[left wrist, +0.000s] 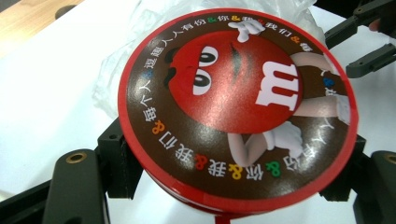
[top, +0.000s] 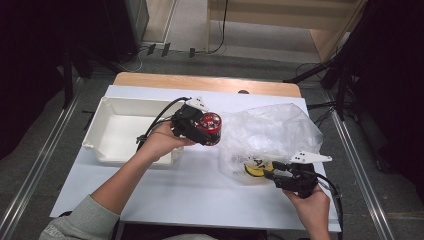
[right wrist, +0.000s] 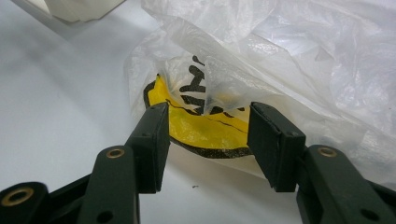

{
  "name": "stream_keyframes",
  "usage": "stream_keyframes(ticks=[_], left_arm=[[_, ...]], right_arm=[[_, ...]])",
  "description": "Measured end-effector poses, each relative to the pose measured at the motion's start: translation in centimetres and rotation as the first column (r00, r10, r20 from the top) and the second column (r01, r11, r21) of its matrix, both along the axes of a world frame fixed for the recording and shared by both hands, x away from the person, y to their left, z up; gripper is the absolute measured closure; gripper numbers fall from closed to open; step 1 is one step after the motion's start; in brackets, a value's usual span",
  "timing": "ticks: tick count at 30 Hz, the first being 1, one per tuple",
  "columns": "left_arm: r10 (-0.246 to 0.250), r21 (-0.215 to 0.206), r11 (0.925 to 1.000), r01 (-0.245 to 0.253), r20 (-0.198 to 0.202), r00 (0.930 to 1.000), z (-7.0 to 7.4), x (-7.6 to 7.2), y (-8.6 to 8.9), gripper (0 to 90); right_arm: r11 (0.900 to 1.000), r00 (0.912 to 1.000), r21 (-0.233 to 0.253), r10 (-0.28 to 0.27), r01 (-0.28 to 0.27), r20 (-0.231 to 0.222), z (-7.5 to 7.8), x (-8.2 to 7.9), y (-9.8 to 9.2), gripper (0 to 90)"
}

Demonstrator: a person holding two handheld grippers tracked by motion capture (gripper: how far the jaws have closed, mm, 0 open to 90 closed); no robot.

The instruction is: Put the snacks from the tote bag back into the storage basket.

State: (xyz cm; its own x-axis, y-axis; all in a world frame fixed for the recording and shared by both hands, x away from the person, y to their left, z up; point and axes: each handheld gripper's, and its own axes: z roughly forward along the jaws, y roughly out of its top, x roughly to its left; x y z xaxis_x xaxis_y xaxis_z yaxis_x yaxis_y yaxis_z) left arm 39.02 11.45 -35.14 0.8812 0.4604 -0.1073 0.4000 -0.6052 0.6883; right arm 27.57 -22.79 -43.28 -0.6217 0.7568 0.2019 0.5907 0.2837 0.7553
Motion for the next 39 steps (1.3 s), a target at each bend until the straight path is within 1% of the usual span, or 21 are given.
stream_keyframes(ticks=[3,5,11,12,17,22,25,30,36,38,39], left_arm=[[0.000,-0.001,1.0000,0.000,-0.001,1.0000,0.3,0.0,0.5,26.0],[0.010,-0.003,0.9999,-0.010,-0.002,0.9999,0.4,0.1,0.7,26.0],[0.021,0.008,0.9997,-0.021,0.000,0.9998,0.5,0.4,1.7,26.1],[0.024,0.001,0.9997,-0.024,-0.001,0.9997,0.5,0.4,1.8,26.1],[0.031,-0.001,0.9995,-0.031,-0.003,0.9995,0.9,0.6,2.4,26.1],[0.041,-0.004,0.9992,-0.041,0.001,0.9992,1.6,0.8,3.5,26.1],[0.054,-0.016,0.9984,-0.053,0.004,0.9986,1.8,0.9,4.1,26.1],[0.067,0.003,0.9977,-0.067,0.020,0.9976,1.8,1.1,4.7,26.1],[0.088,0.011,0.9961,-0.088,0.026,0.9958,1.8,1.4,5.7,26.1],[0.093,0.006,0.9956,-0.094,0.024,0.9953,2.0,1.5,6.3,26.1],[0.103,-0.006,0.9946,-0.103,0.019,0.9945,2.0,1.6,6.6,26.1]], right_arm=[[1.000,1.0000,0.000,0.004,-0.004,-0.002,-0.1,0.1,0.1,50.2],[1.000,1.0000,0.000,0.006,-0.006,-0.003,-0.1,0.2,0.1,50.2],[1.000,1.0000,0.003,0.009,-0.009,-0.001,-0.1,0.3,0.1,50.3],[1.000,1.0000,0.004,0.008,-0.008,-0.002,-0.1,0.3,0.1,50.3],[1.000,1.0000,0.002,0.007,-0.007,-0.002,-0.1,0.3,0.2,50.4],[1.000,0.9999,0.004,0.010,-0.010,-0.002,-0.1,0.4,0.2,50.5],[1.000,1.0000,0.003,0.009,-0.009,-0.003,-0.1,0.4,0.2,50.5],[1.000,0.9998,0.008,0.017,-0.017,-0.005,-0.1,0.5,0.2,50.5],[1.000,0.9998,0.005,0.018,-0.018,-0.004,-0.2,0.5,0.3,50.5],[1.000,0.9998,0.003,0.019,-0.019,-0.004,-0.2,0.5,0.3,50.5],[1.000,0.9998,0.002,0.021,-0.021,-0.003,-0.2,0.5,0.3,50.5]])
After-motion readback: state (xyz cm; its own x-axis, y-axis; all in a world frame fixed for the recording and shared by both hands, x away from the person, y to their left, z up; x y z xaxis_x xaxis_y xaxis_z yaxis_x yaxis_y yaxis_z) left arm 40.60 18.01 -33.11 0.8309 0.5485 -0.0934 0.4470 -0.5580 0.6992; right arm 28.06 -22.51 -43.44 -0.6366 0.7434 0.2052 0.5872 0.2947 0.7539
